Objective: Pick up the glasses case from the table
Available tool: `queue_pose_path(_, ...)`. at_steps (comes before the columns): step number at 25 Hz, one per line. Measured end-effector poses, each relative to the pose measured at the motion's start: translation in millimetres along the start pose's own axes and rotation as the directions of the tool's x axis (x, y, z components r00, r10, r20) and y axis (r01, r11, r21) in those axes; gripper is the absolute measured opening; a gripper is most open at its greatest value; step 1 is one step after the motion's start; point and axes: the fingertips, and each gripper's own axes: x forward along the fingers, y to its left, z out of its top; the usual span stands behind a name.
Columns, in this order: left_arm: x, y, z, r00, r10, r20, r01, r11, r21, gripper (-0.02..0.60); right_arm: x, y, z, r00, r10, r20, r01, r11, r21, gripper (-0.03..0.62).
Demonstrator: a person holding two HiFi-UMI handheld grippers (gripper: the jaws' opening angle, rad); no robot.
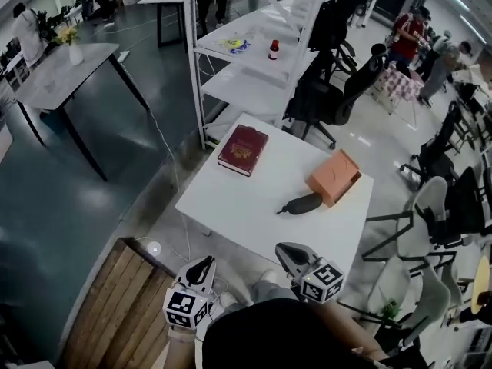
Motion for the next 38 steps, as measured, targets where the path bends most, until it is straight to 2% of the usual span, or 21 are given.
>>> queue_pose_path(2,22,-5,10,1.0,-0.021,-0.004,0.021,1.0,0.011,0.03,-10,-22,4,0.999,-0.039,0.008,0.039,0.999,0.008,0.029)
queue_pose_path(5,61,-18,22,0.997,-0.067,-0.025,0.068,0.997,0.037,0.127,-29,-58,11,0.994,-0.104,0.037,0.103,0.994,0.04,0.028)
queue_pose_path(9,117,-41,38,0.985,-0.156,-0.076,0.163,0.983,0.09,0.188,-58,-99,16,0.978,-0.194,0.071,0.188,0.978,0.09,0.028)
queue_pose_path(14,186,-76,46,0.95,-0.269,-0.158,0.293,0.944,0.153,0.254,-97,-144,11,0.942,-0.319,0.106,0.299,0.94,0.166,0.028)
queue_pose_path(18,238,-107,36,0.907,-0.336,-0.252,0.386,0.904,0.183,0.292,-131,-171,6,0.906,-0.404,0.129,0.369,0.901,0.229,0.029)
queue_pose_path(24,312,-138,13,0.849,-0.342,-0.404,0.464,0.847,0.259,0.319,-186,-203,-4,0.836,-0.532,0.138,0.475,0.825,0.305,0.028)
queue_pose_path(28,349,-154,-11,0.798,-0.343,-0.495,0.52,0.807,0.279,0.328,-217,-216,-19,0.797,-0.593,0.115,0.526,0.775,0.349,0.029)
queue_pose_path(32,381,-161,-32,0.768,-0.309,-0.56,0.545,0.775,0.32,0.33,-247,-225,-36,0.755,-0.65,0.083,0.575,0.718,0.391,0.028)
queue_pose_path(38,415,-167,-68,0.718,-0.259,-0.646,0.568,0.755,0.328,0.333,-280,-229,-54,0.704,-0.709,0.047,0.63,0.654,0.42,0.028)
